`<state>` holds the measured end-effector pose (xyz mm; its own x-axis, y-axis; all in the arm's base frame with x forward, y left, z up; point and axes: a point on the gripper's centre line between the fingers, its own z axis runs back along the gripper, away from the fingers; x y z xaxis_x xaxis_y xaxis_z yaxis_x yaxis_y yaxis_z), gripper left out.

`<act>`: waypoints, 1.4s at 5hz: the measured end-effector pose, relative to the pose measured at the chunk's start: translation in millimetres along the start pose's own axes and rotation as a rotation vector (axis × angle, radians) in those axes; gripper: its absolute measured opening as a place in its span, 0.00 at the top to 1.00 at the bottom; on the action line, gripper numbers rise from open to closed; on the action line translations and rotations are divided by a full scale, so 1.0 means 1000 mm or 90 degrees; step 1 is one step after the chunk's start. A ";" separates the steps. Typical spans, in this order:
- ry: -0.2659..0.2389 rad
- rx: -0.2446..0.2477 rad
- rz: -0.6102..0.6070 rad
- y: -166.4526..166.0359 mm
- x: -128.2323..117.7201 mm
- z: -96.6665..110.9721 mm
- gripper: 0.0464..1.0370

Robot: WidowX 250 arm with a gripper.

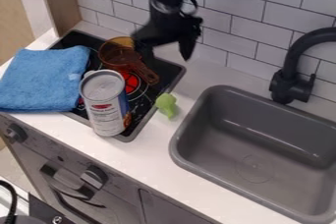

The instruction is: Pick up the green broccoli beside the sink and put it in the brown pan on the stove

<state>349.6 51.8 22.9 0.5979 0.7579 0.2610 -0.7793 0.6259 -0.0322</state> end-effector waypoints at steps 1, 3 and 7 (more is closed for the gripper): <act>-0.001 0.025 0.069 -0.003 -0.012 -0.023 0.04; -0.035 0.019 0.224 0.001 -0.018 -0.032 0.04; -0.033 0.020 0.364 0.013 -0.042 -0.068 0.09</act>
<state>327.1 40.7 -53.9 0.0710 0.9636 0.2577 -0.9816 0.1135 -0.1537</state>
